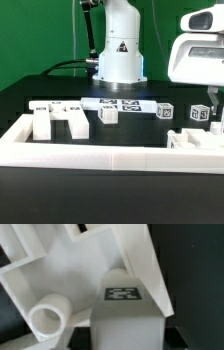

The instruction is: Assemble chair

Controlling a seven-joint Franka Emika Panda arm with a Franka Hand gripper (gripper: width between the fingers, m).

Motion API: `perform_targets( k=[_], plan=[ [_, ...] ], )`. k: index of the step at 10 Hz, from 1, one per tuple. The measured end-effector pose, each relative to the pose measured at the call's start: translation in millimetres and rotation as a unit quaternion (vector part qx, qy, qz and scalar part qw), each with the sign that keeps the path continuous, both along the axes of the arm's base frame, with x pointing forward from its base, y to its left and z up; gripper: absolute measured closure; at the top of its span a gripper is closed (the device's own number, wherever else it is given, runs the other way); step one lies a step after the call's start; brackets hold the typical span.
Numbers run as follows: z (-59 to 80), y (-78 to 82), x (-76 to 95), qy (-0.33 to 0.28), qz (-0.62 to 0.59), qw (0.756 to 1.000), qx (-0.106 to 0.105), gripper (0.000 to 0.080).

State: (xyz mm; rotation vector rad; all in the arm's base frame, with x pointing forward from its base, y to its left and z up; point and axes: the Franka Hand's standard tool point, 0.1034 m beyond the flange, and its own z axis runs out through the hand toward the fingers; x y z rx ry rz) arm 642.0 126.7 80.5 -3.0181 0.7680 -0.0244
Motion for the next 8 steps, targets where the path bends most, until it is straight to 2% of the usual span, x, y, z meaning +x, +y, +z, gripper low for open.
perform_targets(
  k=[3,8],
  plan=[
    [-0.3,-1.1,-0.2,0.004,-0.120,0.993,0.005,0.0509],
    [-1.0,-2.9,-0.6,0.011,-0.294,0.956,0.012,0.0509]
  ],
)
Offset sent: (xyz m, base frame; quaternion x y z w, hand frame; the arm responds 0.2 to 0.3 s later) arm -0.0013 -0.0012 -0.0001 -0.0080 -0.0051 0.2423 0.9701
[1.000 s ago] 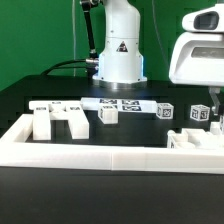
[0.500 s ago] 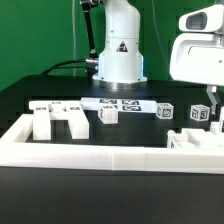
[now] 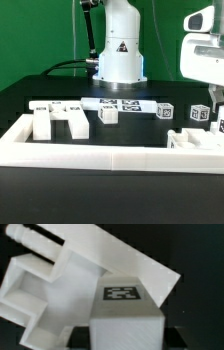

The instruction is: Assemble chair

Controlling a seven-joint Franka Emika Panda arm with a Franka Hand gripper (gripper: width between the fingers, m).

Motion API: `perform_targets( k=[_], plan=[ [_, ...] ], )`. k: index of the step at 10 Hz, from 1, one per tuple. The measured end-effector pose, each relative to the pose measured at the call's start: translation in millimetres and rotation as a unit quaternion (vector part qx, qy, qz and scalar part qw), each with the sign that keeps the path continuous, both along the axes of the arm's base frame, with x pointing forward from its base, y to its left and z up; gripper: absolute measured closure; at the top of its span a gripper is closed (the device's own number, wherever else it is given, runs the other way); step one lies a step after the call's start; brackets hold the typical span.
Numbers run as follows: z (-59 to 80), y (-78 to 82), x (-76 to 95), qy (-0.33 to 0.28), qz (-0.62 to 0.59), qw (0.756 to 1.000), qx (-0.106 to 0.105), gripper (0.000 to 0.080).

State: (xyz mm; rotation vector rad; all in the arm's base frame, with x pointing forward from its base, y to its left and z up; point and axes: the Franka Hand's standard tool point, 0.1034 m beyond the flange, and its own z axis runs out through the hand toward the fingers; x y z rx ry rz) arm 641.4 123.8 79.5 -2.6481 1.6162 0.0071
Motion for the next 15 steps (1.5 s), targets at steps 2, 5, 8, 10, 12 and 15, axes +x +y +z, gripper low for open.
perform_targets(
  k=[2,5,8,10,12,15],
  plan=[
    [0.1,0.0,-0.2,0.002,-0.062,0.998,0.001,0.0509],
    [-0.1,1.2,-0.3,0.001,-0.027,1.000,0.000,0.0454],
    [1.3,11.2,-1.7,-0.005,0.120,0.993,-0.003,0.0155],
    [2.6,10.7,-0.8,-0.011,0.243,0.970,-0.004,0.0151],
    [2.3,10.9,0.6,-0.021,0.340,0.940,-0.008,0.0151],
    [1.8,9.5,0.7,-0.025,0.454,0.890,-0.012,0.0151]
  ],
)
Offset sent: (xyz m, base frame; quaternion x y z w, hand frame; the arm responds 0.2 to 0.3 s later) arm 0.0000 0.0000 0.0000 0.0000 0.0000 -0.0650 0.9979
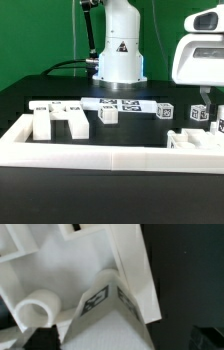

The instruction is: Assemble chair

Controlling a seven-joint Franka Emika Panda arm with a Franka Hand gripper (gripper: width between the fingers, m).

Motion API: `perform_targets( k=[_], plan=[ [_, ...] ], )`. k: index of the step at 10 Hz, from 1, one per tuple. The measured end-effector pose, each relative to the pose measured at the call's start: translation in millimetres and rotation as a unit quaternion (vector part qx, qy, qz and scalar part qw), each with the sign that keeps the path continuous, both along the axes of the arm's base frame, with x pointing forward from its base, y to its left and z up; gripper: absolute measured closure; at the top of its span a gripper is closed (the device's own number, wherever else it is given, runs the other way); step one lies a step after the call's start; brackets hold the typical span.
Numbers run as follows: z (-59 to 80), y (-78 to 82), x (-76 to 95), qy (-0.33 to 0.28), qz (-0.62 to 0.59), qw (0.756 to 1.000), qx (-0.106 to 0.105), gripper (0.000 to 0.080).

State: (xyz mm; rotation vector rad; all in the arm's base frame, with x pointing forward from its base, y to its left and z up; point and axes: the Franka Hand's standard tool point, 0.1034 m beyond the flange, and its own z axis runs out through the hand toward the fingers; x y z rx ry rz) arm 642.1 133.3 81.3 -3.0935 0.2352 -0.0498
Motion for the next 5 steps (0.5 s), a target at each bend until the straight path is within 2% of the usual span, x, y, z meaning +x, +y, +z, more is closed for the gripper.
perform_targets(
  k=[3,5],
  plan=[
    [-0.6,-4.7,0.7,-0.004,0.126,0.992,-0.006,0.0151],
    [-2.6,-7.4,0.4,-0.003,0.155,0.988,-0.010,0.0151]
  ],
)
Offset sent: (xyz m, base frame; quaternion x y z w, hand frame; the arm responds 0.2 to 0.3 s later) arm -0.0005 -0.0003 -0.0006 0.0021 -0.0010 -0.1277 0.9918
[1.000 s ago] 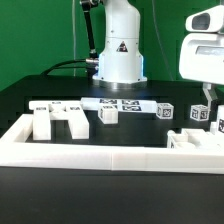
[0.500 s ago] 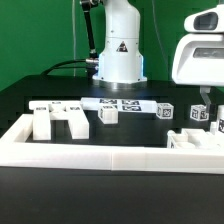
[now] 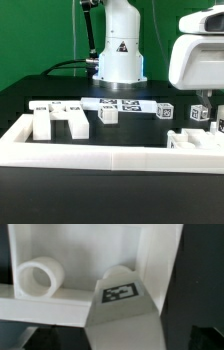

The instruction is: Assemble chair

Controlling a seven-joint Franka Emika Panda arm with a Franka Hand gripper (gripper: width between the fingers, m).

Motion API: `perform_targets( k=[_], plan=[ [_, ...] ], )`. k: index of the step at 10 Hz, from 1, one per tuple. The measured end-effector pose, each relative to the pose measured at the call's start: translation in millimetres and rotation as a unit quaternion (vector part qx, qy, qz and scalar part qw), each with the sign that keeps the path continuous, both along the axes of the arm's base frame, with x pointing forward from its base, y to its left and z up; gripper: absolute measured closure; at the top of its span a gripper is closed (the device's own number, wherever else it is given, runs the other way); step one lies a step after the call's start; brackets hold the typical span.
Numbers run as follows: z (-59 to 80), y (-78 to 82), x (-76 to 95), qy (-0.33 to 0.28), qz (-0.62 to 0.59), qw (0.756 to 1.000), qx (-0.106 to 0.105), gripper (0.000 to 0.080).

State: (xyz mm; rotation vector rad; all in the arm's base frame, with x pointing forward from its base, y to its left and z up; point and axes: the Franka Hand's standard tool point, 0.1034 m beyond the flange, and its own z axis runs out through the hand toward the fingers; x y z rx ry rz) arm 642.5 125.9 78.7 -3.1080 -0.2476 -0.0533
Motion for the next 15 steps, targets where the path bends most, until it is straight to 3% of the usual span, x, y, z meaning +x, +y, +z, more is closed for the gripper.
perform_targets(
  k=[1,3,4,5,9,12,14,15],
  plan=[
    [-1.0,-0.1,-0.4,0.001,-0.007,1.000,0.000,0.0151],
    [-0.9,-0.3,-0.3,0.001,-0.025,1.000,0.001,0.0441],
    [-1.0,-0.3,-0.4,0.002,-0.032,1.000,0.001,0.0441],
    [-1.0,0.0,-0.4,0.003,-0.067,0.998,0.003,0.0509],
    [-1.1,0.4,-0.6,0.007,-0.199,0.980,0.008,0.0509],
    [-2.9,-1.3,-2.0,0.012,-0.353,0.935,0.015,0.0509],
    [-3.6,-2.8,-1.0,0.015,-0.463,0.886,0.024,0.0508],
    [-3.7,-3.2,-1.2,0.017,-0.535,0.844,0.025,0.0508]
  ],
)
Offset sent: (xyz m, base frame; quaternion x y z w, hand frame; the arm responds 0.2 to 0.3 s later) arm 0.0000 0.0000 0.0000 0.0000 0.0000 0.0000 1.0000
